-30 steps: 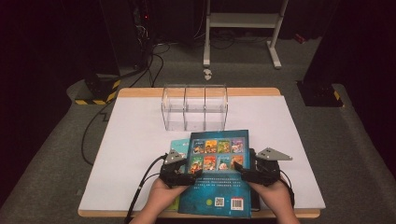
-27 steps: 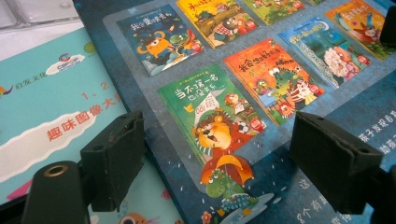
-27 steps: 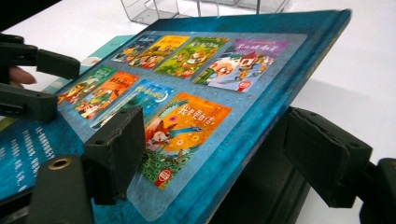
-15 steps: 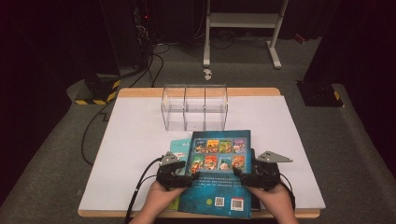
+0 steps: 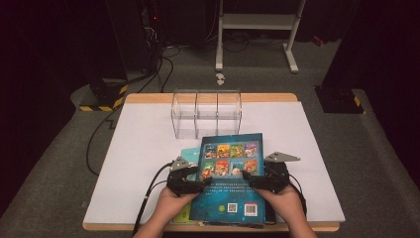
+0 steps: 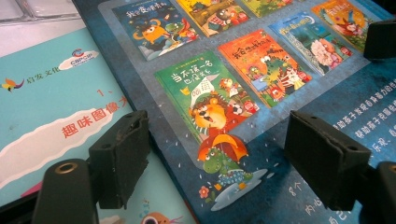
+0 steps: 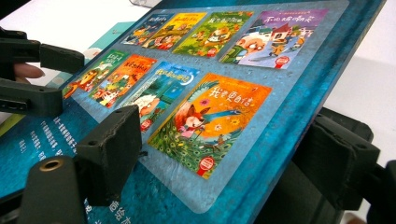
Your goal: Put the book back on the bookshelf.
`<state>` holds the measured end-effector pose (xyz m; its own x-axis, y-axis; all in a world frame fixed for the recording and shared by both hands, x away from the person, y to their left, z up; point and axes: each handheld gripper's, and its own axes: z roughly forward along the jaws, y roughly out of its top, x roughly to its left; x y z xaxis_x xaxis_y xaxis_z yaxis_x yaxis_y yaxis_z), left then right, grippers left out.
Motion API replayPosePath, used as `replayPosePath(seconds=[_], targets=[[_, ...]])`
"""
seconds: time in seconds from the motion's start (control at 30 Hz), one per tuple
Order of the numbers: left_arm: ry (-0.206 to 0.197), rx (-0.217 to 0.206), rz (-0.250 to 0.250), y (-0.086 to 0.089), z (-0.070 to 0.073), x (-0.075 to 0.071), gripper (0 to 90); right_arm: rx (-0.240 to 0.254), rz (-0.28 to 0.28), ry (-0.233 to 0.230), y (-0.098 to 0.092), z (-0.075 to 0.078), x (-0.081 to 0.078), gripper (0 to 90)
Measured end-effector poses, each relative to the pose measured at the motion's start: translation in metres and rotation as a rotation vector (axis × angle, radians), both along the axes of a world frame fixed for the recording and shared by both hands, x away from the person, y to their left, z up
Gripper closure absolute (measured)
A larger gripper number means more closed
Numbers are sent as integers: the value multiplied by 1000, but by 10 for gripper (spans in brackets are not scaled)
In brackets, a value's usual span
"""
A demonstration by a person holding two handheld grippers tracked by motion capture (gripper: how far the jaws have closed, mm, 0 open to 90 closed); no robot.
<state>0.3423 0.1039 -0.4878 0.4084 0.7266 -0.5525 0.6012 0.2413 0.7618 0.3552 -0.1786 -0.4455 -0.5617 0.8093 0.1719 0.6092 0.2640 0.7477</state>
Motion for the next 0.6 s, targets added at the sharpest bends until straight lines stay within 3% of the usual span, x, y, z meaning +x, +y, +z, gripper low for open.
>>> replayPosePath(seconds=[0.13, 0.2, 0.27, 0.37, 0.6], targets=[[-17, -4, 6, 2, -1, -5, 226, -3, 5, -10, -2, -1, -6, 129], [-7, 8, -3, 2, 0, -6, 207, -3, 7, -8, -2, -2, -11, 107], [13, -7, -9, 2, -1, -7, 174, 7, 10, -3, -1, -4, -13, 97], [9, 2, -22, 1, -1, -9, 144, 7, 33, 5, 2, -4, -13, 97], [-3, 12, -41, 0, -1, -11, 154, 33, 50, 27, -2, -3, -14, 198]])
